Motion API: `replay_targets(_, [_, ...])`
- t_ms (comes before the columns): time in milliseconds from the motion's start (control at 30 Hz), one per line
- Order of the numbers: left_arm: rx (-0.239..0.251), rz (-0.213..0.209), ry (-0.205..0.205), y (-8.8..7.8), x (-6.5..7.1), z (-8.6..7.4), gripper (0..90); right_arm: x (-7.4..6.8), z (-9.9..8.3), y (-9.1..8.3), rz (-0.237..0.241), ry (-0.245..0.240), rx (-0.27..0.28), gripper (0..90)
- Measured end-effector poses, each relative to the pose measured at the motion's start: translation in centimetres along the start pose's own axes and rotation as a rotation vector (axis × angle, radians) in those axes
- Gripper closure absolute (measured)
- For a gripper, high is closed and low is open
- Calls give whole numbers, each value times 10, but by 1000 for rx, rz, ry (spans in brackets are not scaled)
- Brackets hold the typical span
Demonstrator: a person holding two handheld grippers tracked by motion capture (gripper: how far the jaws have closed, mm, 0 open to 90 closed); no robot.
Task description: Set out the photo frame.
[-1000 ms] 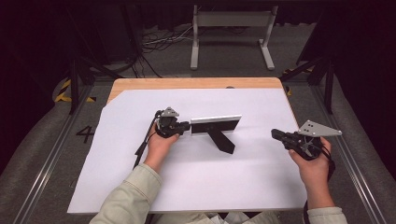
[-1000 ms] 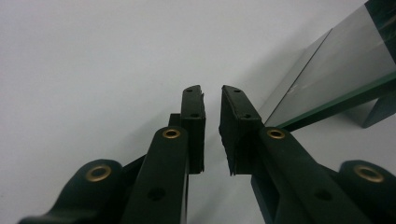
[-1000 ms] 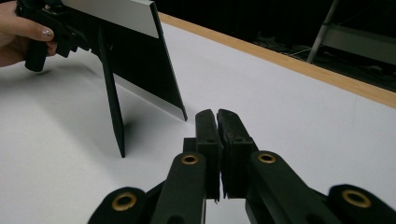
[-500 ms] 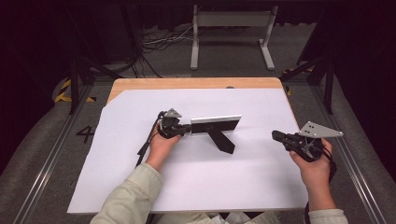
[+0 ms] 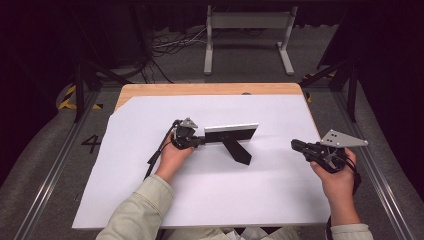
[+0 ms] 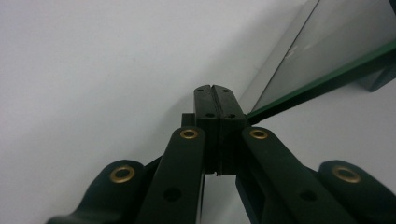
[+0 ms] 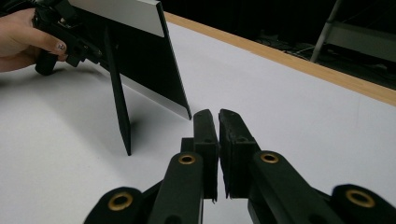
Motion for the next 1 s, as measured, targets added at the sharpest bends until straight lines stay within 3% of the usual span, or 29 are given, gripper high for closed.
replay_targets(300, [-26, 4, 71, -3, 6, -1, 900, 1, 4, 4, 11, -3, 9, 857])
replay_targets(467, [-40, 10, 143, -3, 12, 0, 900, 1, 4, 5, 15, -2, 10, 857])
replay_targets(1000, [-93, -84, 262, -5, 29, -3, 900, 1, 8, 8, 25, -9, 18, 853])
Point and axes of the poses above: each handheld gripper's, and its own axes: y roughly forward along the jaws, z roughly out of its top, x roughly to its right, the point moved 1 cm from there along y, roughly forward along the jaws, and after that the axes turned 6 degrees about -y, right-handed, at the moved point
